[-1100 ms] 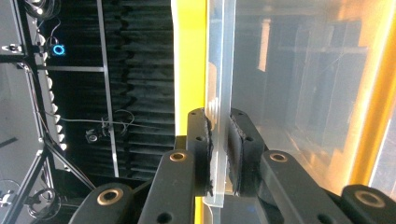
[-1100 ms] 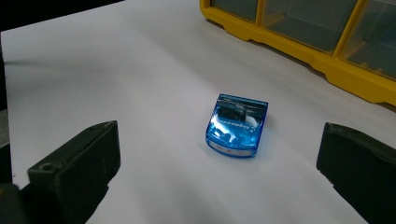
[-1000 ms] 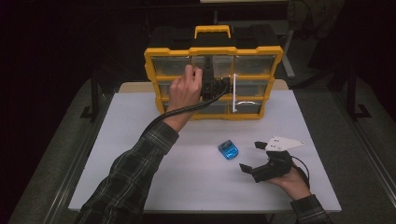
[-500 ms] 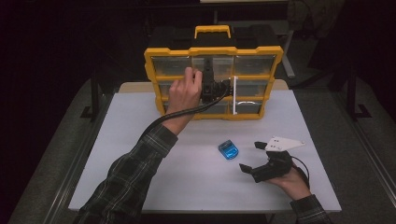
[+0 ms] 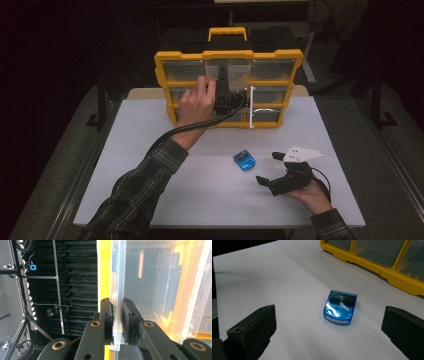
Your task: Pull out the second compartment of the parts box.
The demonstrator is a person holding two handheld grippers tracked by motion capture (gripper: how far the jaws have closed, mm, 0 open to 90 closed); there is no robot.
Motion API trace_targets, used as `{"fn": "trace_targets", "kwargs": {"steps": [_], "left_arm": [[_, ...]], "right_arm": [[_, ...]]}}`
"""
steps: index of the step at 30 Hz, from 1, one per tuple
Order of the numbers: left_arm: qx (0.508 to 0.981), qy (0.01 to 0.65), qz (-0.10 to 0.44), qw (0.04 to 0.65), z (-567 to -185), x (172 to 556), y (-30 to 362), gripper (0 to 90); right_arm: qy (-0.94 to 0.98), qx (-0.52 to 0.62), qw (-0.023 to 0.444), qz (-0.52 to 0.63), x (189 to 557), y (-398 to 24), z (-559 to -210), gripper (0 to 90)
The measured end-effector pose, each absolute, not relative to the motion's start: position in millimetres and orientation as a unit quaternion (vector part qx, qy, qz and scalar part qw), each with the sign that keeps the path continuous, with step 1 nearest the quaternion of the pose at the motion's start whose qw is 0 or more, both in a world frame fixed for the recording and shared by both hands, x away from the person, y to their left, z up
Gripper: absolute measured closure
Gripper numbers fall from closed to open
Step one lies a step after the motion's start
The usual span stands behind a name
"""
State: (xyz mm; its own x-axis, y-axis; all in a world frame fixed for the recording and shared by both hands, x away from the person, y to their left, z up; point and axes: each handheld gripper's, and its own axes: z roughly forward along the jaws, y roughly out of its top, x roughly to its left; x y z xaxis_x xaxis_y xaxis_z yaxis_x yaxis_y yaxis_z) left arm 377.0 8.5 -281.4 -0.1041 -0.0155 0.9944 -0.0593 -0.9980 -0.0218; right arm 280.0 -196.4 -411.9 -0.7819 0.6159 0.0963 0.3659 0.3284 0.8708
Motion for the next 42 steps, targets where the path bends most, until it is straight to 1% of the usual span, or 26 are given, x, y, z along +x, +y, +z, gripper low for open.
{"fn": "trace_targets", "kwargs": {"steps": [42], "left_arm": [[0.662,-0.036,0.748,0.031,-285,337,14,80.6]], "right_arm": [[0.806,0.307,0.125,0.49,279,-195,-412,0.0]]}}
